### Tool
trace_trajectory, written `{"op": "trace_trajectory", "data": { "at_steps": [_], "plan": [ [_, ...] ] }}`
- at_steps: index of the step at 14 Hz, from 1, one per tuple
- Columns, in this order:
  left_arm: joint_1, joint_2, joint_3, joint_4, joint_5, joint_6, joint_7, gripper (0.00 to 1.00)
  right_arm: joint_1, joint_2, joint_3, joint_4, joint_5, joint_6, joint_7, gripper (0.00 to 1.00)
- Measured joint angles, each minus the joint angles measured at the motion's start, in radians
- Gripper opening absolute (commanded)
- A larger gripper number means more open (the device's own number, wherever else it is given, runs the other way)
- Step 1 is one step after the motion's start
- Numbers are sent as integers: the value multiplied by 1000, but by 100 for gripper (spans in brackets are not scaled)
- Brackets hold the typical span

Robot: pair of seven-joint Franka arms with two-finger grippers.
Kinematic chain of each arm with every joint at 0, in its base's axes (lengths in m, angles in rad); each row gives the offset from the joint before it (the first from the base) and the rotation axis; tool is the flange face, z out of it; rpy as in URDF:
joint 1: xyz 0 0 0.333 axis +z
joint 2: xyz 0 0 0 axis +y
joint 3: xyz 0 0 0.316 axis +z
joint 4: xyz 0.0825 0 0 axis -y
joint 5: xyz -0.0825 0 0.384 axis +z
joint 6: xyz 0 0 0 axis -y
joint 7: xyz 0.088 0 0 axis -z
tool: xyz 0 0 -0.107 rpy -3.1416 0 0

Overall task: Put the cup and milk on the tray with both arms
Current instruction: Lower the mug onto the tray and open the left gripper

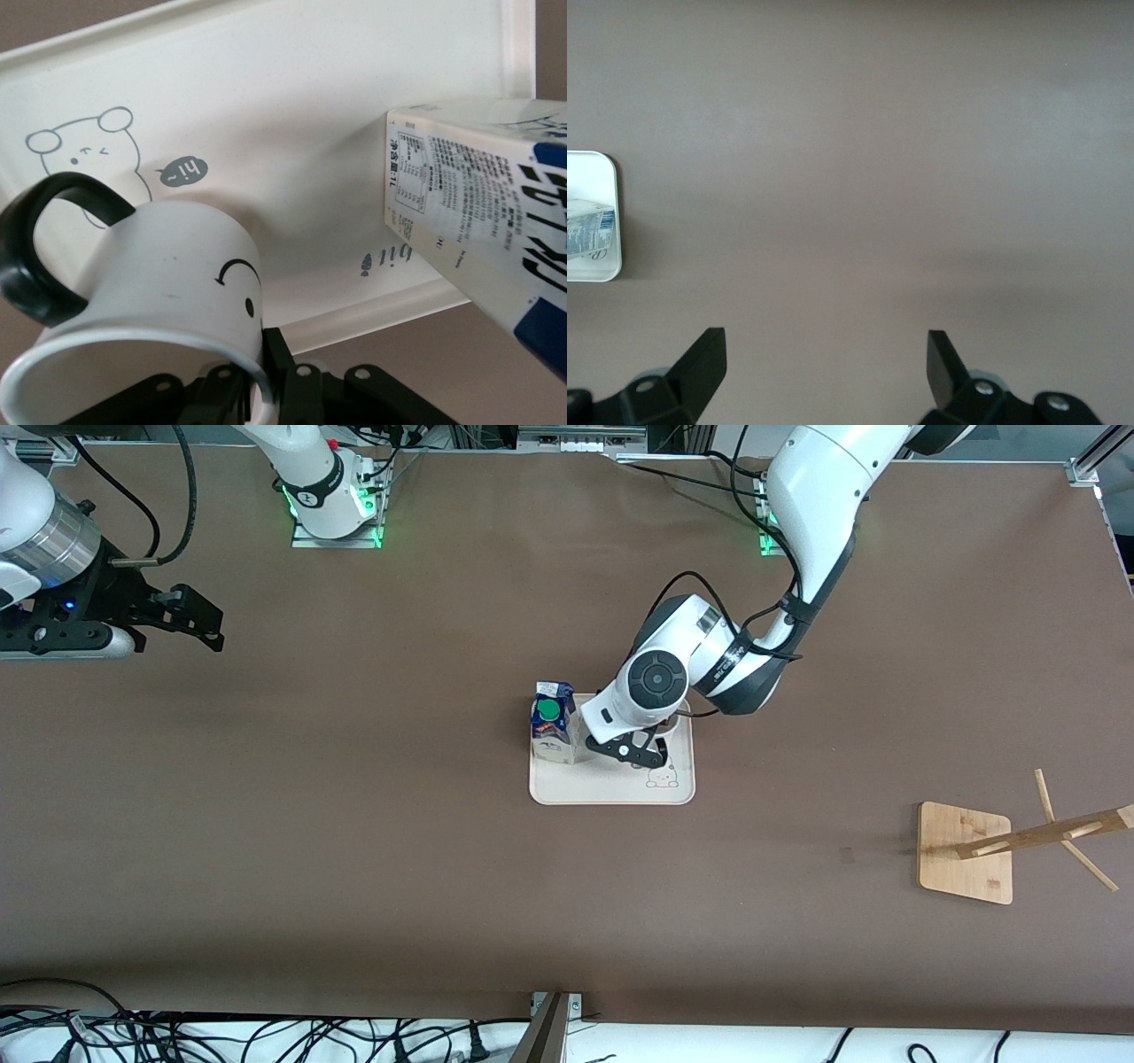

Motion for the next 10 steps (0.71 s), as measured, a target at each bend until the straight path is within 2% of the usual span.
{"op": "trace_trajectory", "data": {
  "at_steps": [5,6,7,8,9,10],
  "plan": [
    [-1,16,1,4,0,31,0,0,0,0,0,0,0,-1,0,100],
    [-1,17,1,5,0,35,0,19,0,0,0,0,0,-1,0,100],
    [-1,17,1,5,0,36,0,44,0,0,0,0,0,-1,0,100],
    [-1,17,1,5,0,38,1,83,0,0,0,0,0,-1,0,100],
    [-2,17,1,5,0,41,4,100,0,0,0,0,0,-1,0,100],
    [-2,17,2,5,1,43,15,100,0,0,0,0,0,-1,0,100]
  ]
}}
